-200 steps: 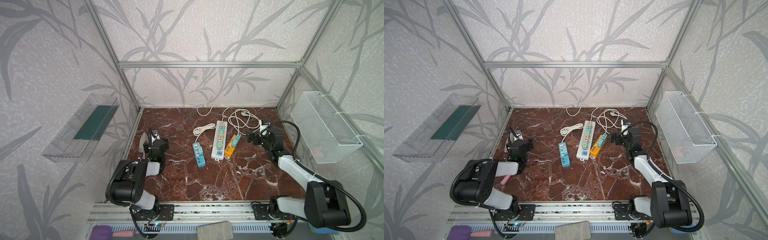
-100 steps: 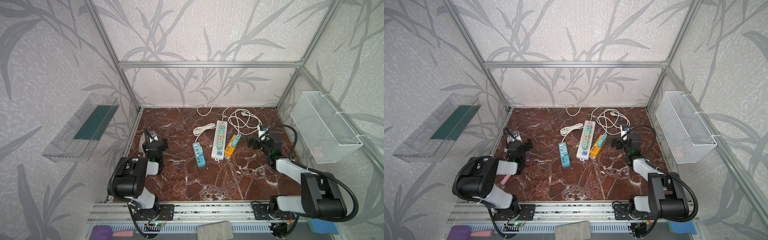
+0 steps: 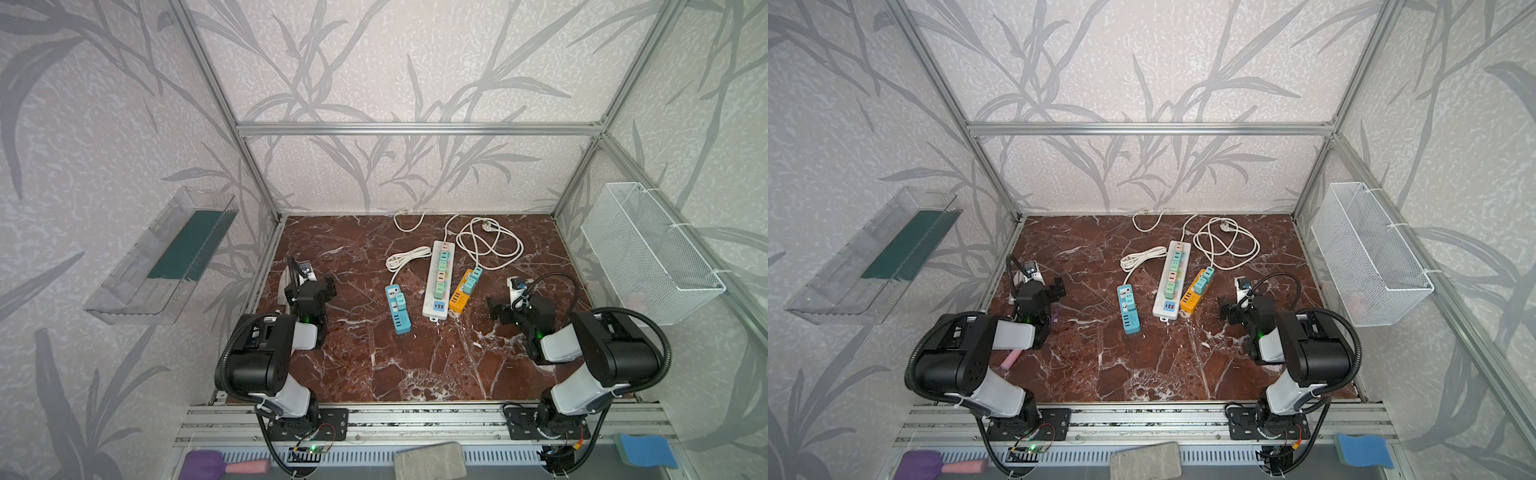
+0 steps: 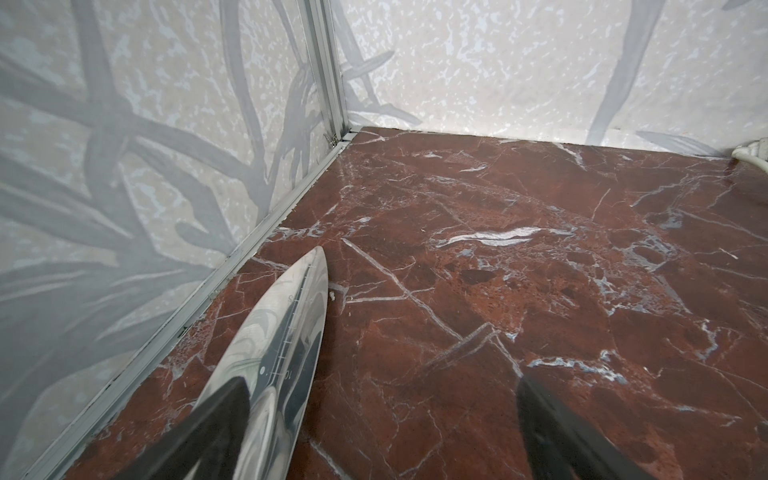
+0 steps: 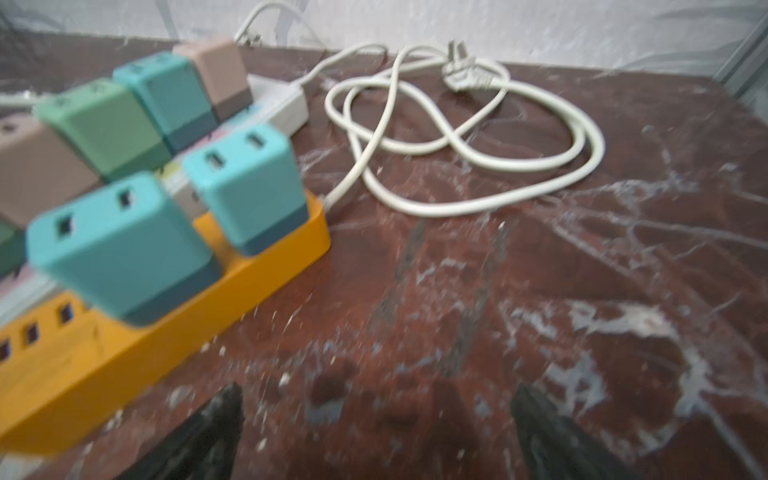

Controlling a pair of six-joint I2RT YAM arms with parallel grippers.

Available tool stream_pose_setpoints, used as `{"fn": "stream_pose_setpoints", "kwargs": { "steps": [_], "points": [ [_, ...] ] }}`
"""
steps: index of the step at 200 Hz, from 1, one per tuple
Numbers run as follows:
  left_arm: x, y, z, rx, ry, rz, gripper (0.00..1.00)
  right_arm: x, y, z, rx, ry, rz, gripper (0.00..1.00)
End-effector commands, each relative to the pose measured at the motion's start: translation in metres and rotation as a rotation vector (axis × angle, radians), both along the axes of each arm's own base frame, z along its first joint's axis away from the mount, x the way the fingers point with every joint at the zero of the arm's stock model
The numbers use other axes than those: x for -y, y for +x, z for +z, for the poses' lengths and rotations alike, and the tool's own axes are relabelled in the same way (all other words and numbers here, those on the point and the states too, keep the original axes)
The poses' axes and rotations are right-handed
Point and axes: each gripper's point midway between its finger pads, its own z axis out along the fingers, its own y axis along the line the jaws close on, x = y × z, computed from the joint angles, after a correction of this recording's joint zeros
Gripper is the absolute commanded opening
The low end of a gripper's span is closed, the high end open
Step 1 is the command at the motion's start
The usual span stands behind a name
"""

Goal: Insert the plug

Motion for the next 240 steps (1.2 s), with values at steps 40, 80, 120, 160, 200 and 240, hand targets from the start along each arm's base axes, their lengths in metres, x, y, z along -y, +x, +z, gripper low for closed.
{"fn": "stream_pose_setpoints", "kwargs": {
  "steps": [40,80,120,160,200,240],
  "points": [
    [0.000,0.002,0.004,0.023,-0.003,-0.001,0.99,0.013,0.023,0.031,0.074,-0.018,-0.112,0.99],
    [0.001,0.002,0.003,0.022,-0.002,-0.002,0.99,0.013,0.023,0.030,0.072,-0.018,-0.109,0.99],
    [0.000,0.002,0.003,0.023,-0.003,-0.001,0.99,-0.006,0.024,0.029,0.059,-0.024,0.003,0.99],
    [0.000,0.002,0.004,0.023,-0.003,-0.001,0.99,-0.009,0.024,0.030,0.061,-0.034,0.013,0.99],
    [0.001,0.002,0.004,0.024,-0.003,-0.002,0.99,-0.008,0.024,0.029,0.060,-0.034,0.012,0.99],
    [0.001,0.002,0.004,0.024,-0.003,-0.002,0.99,-0.009,0.024,0.030,0.061,-0.035,0.014,0.99]
  ]
}}
